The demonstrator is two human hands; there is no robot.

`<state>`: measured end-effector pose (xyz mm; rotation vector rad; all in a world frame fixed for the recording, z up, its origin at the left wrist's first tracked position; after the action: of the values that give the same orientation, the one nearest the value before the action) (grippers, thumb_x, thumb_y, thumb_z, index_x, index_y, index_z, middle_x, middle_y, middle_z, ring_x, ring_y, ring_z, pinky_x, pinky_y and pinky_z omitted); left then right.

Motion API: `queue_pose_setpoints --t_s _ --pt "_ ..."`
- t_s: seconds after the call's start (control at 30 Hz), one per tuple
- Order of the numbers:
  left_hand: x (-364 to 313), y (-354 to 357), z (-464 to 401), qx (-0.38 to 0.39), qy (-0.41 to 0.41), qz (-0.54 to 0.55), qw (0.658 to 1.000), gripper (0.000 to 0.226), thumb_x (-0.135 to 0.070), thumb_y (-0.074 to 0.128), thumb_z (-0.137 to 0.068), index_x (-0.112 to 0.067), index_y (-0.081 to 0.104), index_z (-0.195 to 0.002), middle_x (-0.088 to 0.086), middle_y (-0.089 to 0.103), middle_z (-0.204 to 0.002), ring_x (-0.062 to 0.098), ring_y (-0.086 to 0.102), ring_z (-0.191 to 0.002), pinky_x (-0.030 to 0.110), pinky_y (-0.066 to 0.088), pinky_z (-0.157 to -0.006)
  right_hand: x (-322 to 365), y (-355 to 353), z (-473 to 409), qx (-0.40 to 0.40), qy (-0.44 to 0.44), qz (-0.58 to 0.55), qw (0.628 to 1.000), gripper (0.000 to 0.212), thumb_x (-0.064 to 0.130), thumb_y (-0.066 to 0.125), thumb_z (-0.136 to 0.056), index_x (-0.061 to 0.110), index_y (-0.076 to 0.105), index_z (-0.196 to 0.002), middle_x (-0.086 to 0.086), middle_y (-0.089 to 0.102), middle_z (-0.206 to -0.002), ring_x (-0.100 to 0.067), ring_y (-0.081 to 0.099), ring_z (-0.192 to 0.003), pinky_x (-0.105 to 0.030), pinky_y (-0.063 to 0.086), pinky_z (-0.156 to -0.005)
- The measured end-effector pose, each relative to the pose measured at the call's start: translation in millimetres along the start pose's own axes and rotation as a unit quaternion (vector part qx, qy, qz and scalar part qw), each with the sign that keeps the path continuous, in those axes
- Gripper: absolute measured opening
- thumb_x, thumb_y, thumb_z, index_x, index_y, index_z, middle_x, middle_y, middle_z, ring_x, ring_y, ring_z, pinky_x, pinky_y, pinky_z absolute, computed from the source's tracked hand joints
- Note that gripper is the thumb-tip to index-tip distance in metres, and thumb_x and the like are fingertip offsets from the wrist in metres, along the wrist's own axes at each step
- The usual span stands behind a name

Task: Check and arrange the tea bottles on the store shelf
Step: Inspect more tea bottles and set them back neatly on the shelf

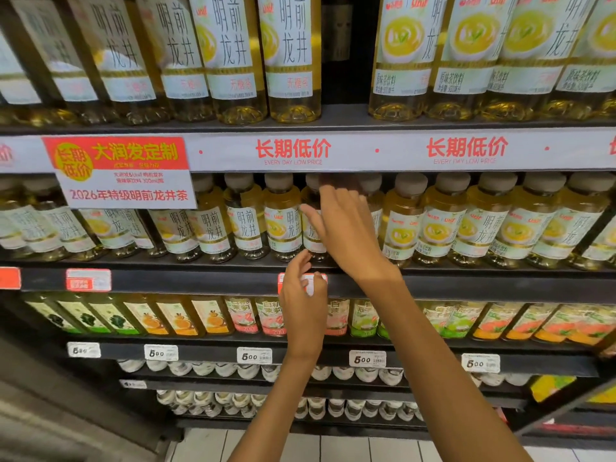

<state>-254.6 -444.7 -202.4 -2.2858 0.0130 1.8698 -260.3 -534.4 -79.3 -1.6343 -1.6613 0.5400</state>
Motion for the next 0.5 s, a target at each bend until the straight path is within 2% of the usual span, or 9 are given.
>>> queue_pose_setpoints --t_s 0.1,0.2,0.27,0.33,0.37,0.43,0.5 --pt "3.3 -9.6 -4.5 0.002 0.002 -0.01 1.0 0.047 0.002 0.053 -0.09 -0.014 0.05 -0.134 -0.001 0.056 -0.13 0.01 0.05 -0.121 0.032 0.04 -0.106 1.0 6.3 0.3 0.001 0.023 0.002 1.0 0.033 0.035 0.05 -0.098 0.003 0.057 -0.107 -0.014 0.062 -0.097 -0.03 0.055 -0.091 -0.035 0.039 -0.077" --pt "5.0 -14.1 -7.2 0.019 0.008 -0.002 1.0 0.056 0.004 0.058 -0.087 -0.014 0.043 -0.138 -0.004 0.051 -0.131 0.008 0.047 -0.123 0.023 0.038 -0.104 5.0 -9.4 13.3 -0.102 0.026 -0.107 0.989 0.027 0.02 0.064 -0.09 0.001 0.058 -0.108 -0.018 0.056 -0.102 -0.031 0.052 -0.092 -0.035 0.046 -0.076" --pt "6.1 -12.9 -7.2 0.046 0.007 0.007 0.999 0.068 0.002 0.063 -0.086 -0.016 0.031 -0.144 -0.005 0.045 -0.135 0.005 0.043 -0.125 0.018 0.036 -0.102 2.6 -10.4 24.2 -0.122 0.041 -0.19 0.973 0.034 0.015 0.067 -0.087 0.002 0.056 -0.116 -0.019 0.05 -0.114 -0.026 0.049 -0.105 -0.025 0.044 -0.084" --pt "7.3 -10.0 -7.2 0.074 0.01 0.004 0.997 0.076 -0.003 0.066 -0.086 -0.017 0.022 -0.147 -0.006 0.041 -0.139 0.005 0.04 -0.128 0.021 0.036 -0.105 -3.2 -4.9 31.1 -0.095 0.077 -0.262 0.957 0.042 0.017 0.067 -0.088 0.005 0.051 -0.125 -0.017 0.045 -0.124 -0.017 0.045 -0.112 -0.011 0.037 -0.089" --pt "7.6 -8.9 -7.0 0.083 0.012 0.001 0.996 0.078 -0.005 0.066 -0.086 -0.017 0.021 -0.148 -0.005 0.039 -0.142 0.006 0.039 -0.129 0.025 0.036 -0.108 -5.8 -2.0 33.5 -0.076 0.096 -0.291 0.949 0.044 0.019 0.065 -0.089 0.007 0.049 -0.129 -0.014 0.046 -0.127 -0.014 0.044 -0.113 -0.009 0.036 -0.09" --pt "6.2 -8.4 -5.9 0.095 0.021 -0.004 0.995 0.077 -0.007 0.067 -0.086 -0.018 0.022 -0.148 -0.002 0.038 -0.146 0.007 0.039 -0.131 0.029 0.036 -0.109 -10.9 -0.6 37.5 -0.051 0.126 -0.328 0.935 0.045 0.02 0.063 -0.091 0.011 0.047 -0.132 -0.007 0.051 -0.129 -0.012 0.046 -0.115 -0.019 0.041 -0.096" --pt "3.6 -9.8 -4.0 0.101 0.038 -0.012 0.994 0.075 -0.013 0.069 -0.085 -0.02 0.027 -0.147 -0.003 0.038 -0.146 0.007 0.037 -0.132 0.029 0.034 -0.11 -15.3 -6.1 42.8 -0.062 0.146 -0.351 0.923 0.043 0.02 0.063 -0.091 0.014 0.048 -0.131 0.0 0.053 -0.125 -0.008 0.048 -0.112 -0.031 0.046 -0.096"
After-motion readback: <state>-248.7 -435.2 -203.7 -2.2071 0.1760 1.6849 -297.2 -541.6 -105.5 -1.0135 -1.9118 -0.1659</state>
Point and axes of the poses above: each hand's wrist, its own z-axis away from the middle knuckle, its own y-axis out of the palm, x = y × z, the point moved 8 cm from there along -z, towards the middle knuckle
